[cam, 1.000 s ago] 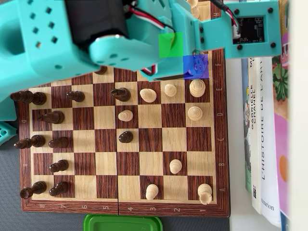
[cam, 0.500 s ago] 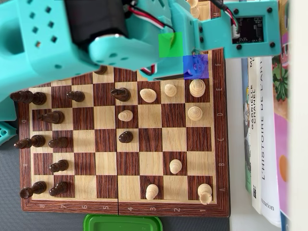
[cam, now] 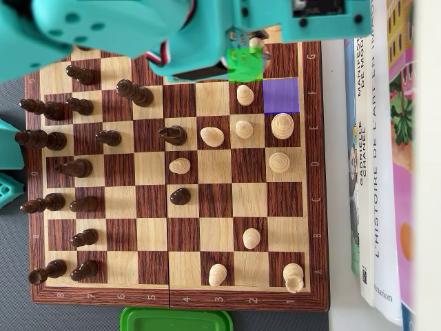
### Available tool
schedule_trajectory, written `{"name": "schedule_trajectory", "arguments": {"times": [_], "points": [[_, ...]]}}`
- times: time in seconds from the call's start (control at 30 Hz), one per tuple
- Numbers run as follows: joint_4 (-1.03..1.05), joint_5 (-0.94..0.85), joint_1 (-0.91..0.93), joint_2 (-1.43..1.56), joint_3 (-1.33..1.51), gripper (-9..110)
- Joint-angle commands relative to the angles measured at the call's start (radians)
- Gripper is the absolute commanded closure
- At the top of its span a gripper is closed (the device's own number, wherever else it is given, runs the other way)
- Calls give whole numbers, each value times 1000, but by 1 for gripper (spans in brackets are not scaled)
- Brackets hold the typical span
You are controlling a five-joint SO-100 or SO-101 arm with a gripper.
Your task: Play chess
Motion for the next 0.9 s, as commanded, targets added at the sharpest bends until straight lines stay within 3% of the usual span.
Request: {"name": "schedule_trajectory", "arguments": {"times": [0.0, 0.87], "points": [[-5, 14, -20, 86, 26, 94], [-137, 18, -43, 101, 186, 95]]}}
